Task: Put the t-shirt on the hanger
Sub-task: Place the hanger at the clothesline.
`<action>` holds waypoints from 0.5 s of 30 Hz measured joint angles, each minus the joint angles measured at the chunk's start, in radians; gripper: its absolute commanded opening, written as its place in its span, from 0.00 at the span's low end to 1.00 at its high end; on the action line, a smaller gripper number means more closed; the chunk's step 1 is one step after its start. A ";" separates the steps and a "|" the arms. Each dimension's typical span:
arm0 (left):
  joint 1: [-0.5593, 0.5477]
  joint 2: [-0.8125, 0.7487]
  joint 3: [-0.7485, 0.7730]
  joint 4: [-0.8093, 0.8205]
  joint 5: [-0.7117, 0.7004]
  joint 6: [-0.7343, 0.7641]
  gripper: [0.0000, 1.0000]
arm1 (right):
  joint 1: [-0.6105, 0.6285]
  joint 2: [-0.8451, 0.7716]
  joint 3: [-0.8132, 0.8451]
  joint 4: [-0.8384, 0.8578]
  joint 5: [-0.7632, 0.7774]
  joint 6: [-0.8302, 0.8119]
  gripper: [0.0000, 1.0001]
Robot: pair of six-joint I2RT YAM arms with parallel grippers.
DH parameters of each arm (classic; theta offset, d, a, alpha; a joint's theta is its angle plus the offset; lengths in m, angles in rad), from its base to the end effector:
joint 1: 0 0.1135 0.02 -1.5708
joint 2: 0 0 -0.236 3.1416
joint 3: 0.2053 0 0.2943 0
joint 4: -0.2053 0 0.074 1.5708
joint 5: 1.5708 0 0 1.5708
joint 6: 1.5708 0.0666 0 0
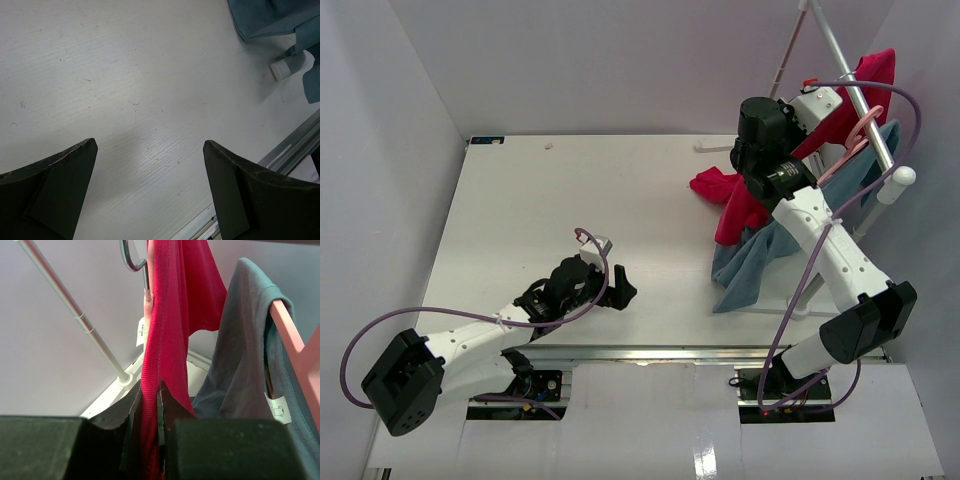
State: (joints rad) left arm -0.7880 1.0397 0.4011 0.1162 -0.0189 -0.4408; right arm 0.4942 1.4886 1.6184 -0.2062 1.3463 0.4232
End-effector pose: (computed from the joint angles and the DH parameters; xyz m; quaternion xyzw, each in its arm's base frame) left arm 0.2050 -0.2043 0.1233 0.1449 0.8535 -0.2818 0.4137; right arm 0.3540 0.1170 0.4387 0.4031 0.5882 -0.1748 0.6789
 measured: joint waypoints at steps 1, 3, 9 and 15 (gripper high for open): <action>-0.001 0.001 0.000 0.000 0.000 0.000 0.98 | -0.005 0.001 -0.002 0.000 -0.004 0.003 0.08; -0.002 0.001 0.000 0.000 0.000 0.000 0.98 | -0.015 0.001 -0.008 0.000 -0.009 0.008 0.08; -0.007 0.001 0.000 0.000 0.001 0.000 0.98 | -0.030 0.008 -0.029 0.001 -0.021 0.024 0.08; -0.009 0.001 0.000 0.000 0.002 0.000 0.98 | -0.036 0.008 -0.065 0.001 -0.033 0.055 0.08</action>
State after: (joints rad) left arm -0.7974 1.0409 0.4011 0.1165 -0.0173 -0.4408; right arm 0.4580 1.4961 1.5538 -0.2054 1.3137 0.4779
